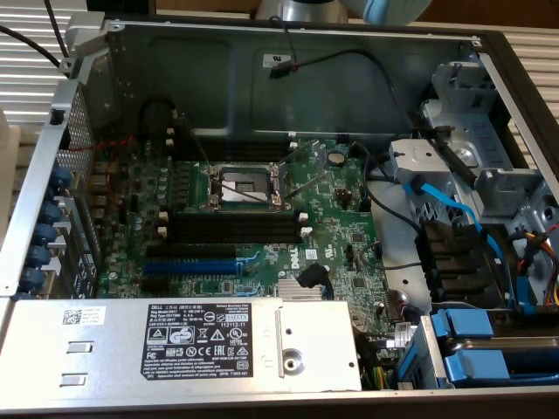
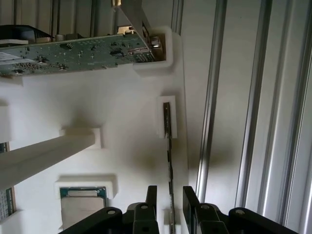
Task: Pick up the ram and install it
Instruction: 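Pick up the ram and move it above insertion slot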
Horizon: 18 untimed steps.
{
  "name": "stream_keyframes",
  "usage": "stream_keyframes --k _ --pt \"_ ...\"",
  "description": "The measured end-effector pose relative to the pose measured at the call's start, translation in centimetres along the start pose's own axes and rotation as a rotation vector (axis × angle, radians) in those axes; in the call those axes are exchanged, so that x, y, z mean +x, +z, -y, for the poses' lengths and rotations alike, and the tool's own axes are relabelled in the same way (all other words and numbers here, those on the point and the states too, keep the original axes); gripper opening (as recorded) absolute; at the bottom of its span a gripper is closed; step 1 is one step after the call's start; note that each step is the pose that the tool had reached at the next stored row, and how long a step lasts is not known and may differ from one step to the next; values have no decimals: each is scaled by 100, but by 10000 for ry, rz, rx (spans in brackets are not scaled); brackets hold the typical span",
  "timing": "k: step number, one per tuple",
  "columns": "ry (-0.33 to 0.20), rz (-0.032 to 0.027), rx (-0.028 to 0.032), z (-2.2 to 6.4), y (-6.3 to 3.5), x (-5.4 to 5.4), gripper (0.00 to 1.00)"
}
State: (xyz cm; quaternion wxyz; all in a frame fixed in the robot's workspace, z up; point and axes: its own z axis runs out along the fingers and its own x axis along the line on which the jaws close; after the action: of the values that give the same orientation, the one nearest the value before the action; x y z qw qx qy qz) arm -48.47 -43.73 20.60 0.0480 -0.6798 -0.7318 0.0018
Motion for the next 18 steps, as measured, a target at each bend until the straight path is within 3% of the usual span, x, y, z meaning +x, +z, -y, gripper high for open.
stream_keyframes --k 10,18 --pt "16 -6 51 -2 20 4 35" --pt "17 9 53 -3 36 3 35"
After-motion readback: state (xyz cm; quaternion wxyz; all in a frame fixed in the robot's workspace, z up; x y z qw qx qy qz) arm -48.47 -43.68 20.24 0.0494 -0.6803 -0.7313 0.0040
